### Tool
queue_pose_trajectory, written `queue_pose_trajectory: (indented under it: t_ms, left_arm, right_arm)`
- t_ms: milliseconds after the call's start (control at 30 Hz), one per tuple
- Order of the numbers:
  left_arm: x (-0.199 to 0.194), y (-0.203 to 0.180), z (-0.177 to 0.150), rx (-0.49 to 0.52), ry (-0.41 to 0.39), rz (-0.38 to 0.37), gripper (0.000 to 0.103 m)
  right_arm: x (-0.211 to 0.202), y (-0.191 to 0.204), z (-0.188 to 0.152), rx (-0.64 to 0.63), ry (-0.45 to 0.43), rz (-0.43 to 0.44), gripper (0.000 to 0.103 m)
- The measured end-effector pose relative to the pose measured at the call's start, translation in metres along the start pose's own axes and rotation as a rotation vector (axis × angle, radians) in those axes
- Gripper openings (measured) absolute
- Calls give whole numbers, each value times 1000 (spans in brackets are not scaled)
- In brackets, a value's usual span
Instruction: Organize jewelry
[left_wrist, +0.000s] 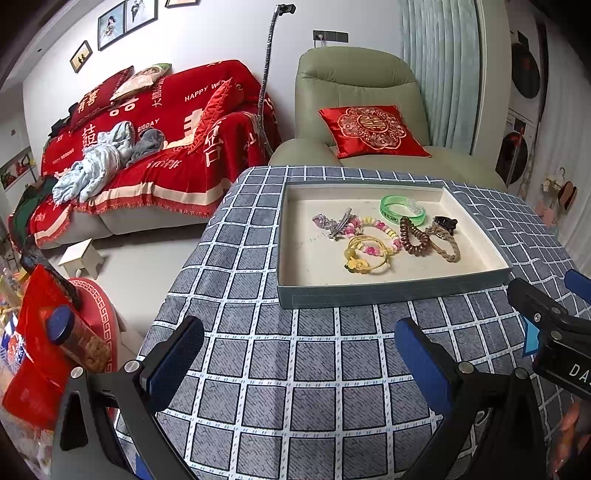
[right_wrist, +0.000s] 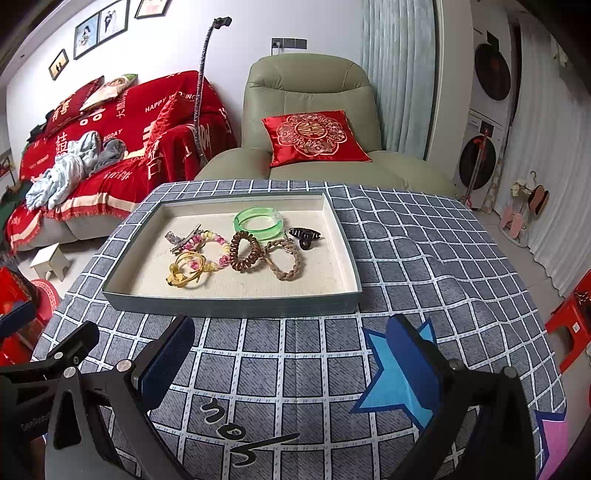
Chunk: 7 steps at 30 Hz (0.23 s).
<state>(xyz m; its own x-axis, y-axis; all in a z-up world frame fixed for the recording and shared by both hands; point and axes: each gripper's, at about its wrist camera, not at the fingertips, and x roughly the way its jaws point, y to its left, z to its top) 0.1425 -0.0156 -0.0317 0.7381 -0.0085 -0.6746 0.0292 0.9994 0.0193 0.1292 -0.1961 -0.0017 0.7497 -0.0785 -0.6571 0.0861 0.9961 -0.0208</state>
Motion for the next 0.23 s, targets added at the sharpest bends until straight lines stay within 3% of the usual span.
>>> queue_pose_trajectory:
  t_ms: [233]
  left_arm:
    - [2,-1,0,7,-2,-6,103]
  right_arm:
    - [1,2,1,0,2,2,103]
